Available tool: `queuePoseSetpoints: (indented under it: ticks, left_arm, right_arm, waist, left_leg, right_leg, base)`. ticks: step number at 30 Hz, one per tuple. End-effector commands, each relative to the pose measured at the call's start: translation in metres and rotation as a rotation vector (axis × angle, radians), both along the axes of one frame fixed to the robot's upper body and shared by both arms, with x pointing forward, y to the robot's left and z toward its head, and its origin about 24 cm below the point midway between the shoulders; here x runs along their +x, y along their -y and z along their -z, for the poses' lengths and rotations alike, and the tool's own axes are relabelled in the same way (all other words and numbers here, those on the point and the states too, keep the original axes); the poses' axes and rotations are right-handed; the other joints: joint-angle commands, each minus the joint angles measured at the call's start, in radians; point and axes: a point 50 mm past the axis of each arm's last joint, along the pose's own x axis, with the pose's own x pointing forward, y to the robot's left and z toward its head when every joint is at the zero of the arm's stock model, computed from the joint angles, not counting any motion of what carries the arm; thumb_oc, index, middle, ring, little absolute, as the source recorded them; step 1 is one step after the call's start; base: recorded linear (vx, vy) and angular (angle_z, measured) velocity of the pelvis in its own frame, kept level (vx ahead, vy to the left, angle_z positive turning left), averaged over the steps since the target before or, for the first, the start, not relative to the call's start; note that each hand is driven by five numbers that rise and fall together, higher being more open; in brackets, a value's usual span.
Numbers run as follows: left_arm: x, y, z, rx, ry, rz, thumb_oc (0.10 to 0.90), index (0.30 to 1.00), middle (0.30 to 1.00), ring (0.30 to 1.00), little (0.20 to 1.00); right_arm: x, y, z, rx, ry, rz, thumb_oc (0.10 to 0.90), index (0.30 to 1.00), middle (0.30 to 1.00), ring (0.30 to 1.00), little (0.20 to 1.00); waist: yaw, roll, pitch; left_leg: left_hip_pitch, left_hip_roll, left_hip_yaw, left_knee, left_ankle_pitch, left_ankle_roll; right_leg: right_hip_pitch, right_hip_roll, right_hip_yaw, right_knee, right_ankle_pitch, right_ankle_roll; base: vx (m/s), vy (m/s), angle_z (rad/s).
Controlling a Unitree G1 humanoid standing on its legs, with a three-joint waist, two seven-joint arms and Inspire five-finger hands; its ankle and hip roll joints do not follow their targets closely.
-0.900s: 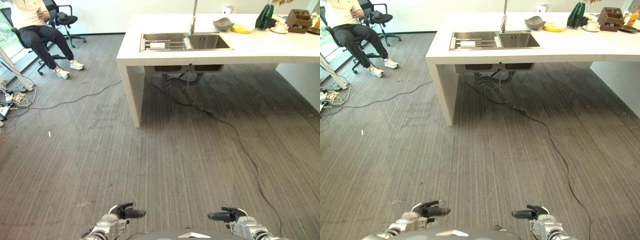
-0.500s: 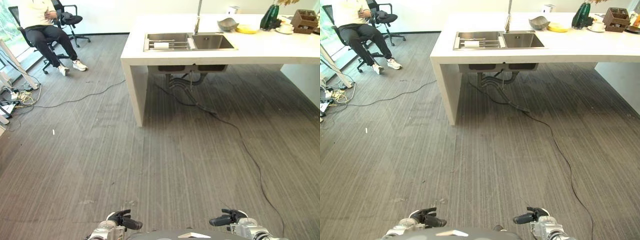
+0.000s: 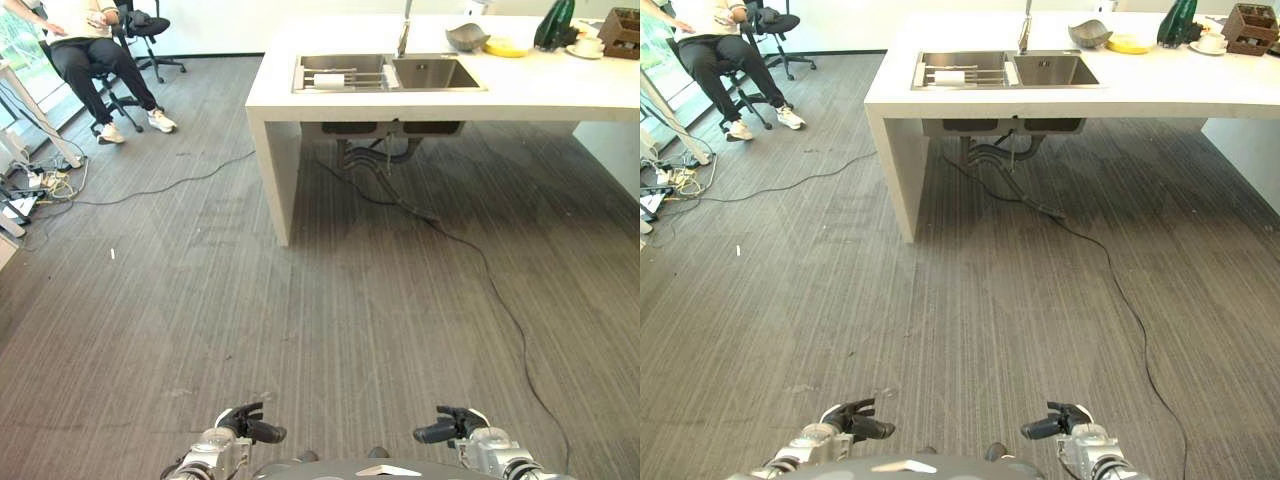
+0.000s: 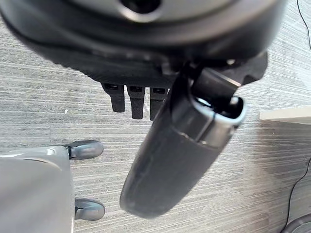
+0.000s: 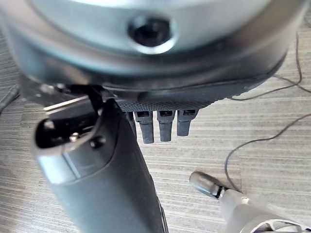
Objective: Place the dishes in the dishwasher.
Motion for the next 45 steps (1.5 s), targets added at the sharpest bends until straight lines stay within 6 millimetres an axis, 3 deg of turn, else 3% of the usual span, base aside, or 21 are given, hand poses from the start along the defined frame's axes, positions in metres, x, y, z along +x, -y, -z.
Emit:
queuePoseSetpoints:
  ticks: [1,16,25,37,40,45]
  left_arm:
    - [0.039,0.01,-0.013,0.03,0.106,0.114,0.8,0.9,0.9,0.9,0.9]
    - [0.035,-0.001,-0.013,0.071,0.086,0.119,0.8,0.9,0.9,0.9,0.9]
    - [0.017,0.005,-0.003,0.033,0.011,0.081,0.8,0.9,0.9,0.9,0.9]
    - [0.019,0.008,-0.004,0.045,0.013,0.109,0.8,0.9,0.9,0.9,0.9]
    - [0.023,0.004,-0.006,0.054,0.028,0.098,0.8,0.9,0.9,0.9,0.9]
    - [0.037,-0.003,-0.014,0.067,0.093,0.05,0.8,0.9,0.9,0.9,0.9]
  right_arm:
    - [0.039,0.01,-0.018,-0.052,0.117,-0.044,0.8,0.9,0.9,0.9,0.9]
    - [0.036,0.009,-0.016,-0.066,0.079,-0.071,0.8,0.9,0.9,0.9,0.9]
    - [0.015,0.006,-0.005,-0.054,-0.007,-0.052,0.8,0.9,0.9,0.9,0.9]
    - [0.008,0.005,-0.002,-0.058,-0.044,-0.056,0.8,0.9,0.9,0.9,0.9]
    - [0.012,0.006,-0.003,-0.061,-0.039,-0.06,0.8,0.9,0.9,0.9,0.9]
    - [0.027,0.011,-0.011,-0.061,0.01,-0.022,0.8,0.9,0.9,0.9,0.9]
  waist:
    - [0.028,-0.007,-0.025]
    - [0.022,-0.015,-0.058]
    - [0.015,-0.019,-0.072]
    - [0.017,-0.032,-0.068]
    - [0.027,-0.034,-0.062]
    - [0.048,-0.025,-0.039]
  left_leg:
    - [-0.072,0.025,-0.001,-0.014,0.022,-0.081]
    - [-0.036,0.021,0.014,-0.014,-0.003,-0.076]
    - [-0.007,0.016,0.027,-0.014,-0.018,-0.071]
    - [0.01,0.006,0.041,-0.014,-0.036,-0.055]
    - [0.013,-0.008,0.054,-0.014,-0.044,-0.037]
    - [0.023,-0.027,0.061,-0.014,-0.057,-0.002]
  right_leg:
    - [-0.023,-0.067,0.041,0.01,-0.038,0.153]
    - [0.021,-0.074,0.027,0.01,-0.056,0.151]
    - [0.047,-0.082,0.025,0.01,-0.061,0.151]
    - [0.053,-0.095,0.024,0.01,-0.049,0.161]
    - [0.029,-0.121,0.028,0.049,-0.039,0.175]
    - [-0.069,-0.183,0.027,0.263,-0.075,0.193]
  base:
    - [0.05,0.016,0.0]
    - [0.05,0.018,0.0]
    - [0.04,0.011,0.0]
    - [0.01,0.026,-0.02]
    - [0.0,0.105,-0.15]
    - [0.0,0.171,-0.16]
